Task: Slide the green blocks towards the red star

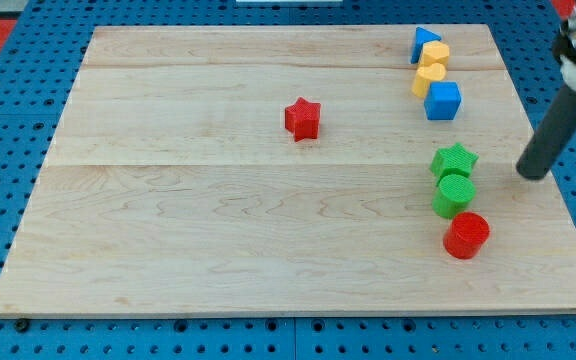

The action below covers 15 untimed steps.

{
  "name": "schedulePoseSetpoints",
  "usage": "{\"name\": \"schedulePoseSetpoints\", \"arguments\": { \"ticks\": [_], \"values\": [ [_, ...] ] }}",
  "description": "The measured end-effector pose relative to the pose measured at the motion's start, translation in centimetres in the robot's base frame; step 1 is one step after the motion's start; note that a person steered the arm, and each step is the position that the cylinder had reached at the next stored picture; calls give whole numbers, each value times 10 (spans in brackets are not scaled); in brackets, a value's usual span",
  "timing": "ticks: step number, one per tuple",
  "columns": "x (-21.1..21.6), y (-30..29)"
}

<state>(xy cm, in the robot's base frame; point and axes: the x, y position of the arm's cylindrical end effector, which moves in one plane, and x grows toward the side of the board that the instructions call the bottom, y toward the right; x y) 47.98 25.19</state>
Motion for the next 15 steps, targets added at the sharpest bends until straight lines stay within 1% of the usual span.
{"name": "schedulePoseSetpoints", "arguments": {
  "ticks": [1, 2, 3, 4, 5, 6, 7, 8, 9, 10, 11, 12, 13, 14, 15],
  "values": [
    [-12, -106],
    [-52, -134],
    [-56, -64],
    [-81, -88],
    [-93, -171],
    [-103, -240],
    [-57, -115],
    [-10, -64],
    [18, -140],
    [44, -174],
    [59, -165],
    [63, -265],
    [47, -304],
    [84, -229],
    [124, -299]
  ]
}}
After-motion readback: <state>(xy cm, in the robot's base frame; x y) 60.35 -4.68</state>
